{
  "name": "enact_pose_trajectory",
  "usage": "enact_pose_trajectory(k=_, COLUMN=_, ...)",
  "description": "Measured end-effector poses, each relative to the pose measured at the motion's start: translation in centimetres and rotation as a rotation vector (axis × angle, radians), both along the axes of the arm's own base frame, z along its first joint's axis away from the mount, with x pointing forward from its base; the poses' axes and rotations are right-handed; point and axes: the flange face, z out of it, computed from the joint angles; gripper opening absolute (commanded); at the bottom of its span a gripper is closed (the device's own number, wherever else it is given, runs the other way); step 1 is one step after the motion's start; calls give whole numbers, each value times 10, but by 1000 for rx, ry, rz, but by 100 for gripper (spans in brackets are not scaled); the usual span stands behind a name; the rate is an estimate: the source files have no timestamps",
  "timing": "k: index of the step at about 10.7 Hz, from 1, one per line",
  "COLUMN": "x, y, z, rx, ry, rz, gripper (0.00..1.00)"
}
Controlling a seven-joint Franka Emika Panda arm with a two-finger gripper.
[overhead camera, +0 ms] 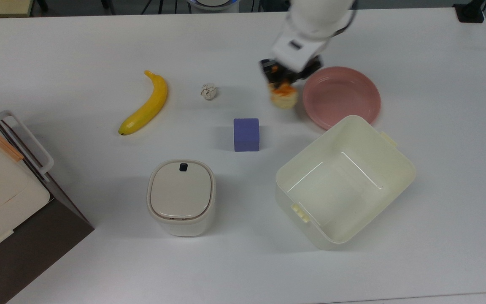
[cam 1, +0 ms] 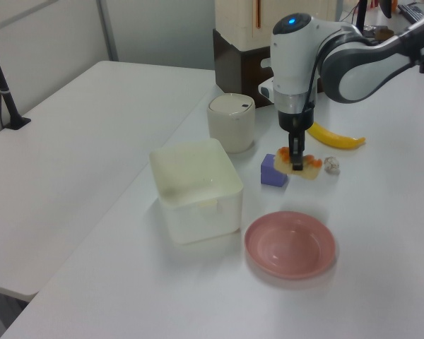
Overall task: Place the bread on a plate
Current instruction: 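Carry the bread roll over the pink plate and lower it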
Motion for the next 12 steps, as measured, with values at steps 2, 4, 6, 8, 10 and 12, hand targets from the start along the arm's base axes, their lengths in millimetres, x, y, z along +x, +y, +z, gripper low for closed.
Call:
enact_pose_trajectory(k=2, x=-22, y=62, z=10, rx=14, ry=-35, rz=-3, gripper=45)
enact_pose_trajectory(k=4, x=-44, y=104, z=0, rx=7, ry=-31, rz=-2, gripper=100)
enact_pose_trajectory(k=6, x=-50, y=126, z=-38, rx=-22, ry=8, rz=-28, gripper=100)
enact_pose_trajectory(k=8, x=-40, y=141, z=-67, rx=-36, ry=24, rz=-68, gripper=100)
enact_pose_trajectory(k=10, x=-30, y=145, z=-67, rx=-27, ry=11, rz=-84, gripper=100)
enact_pose_trajectory(k=12, x=-23, y=136, z=-45, rx=-42, ry=15, rz=-108, gripper=100)
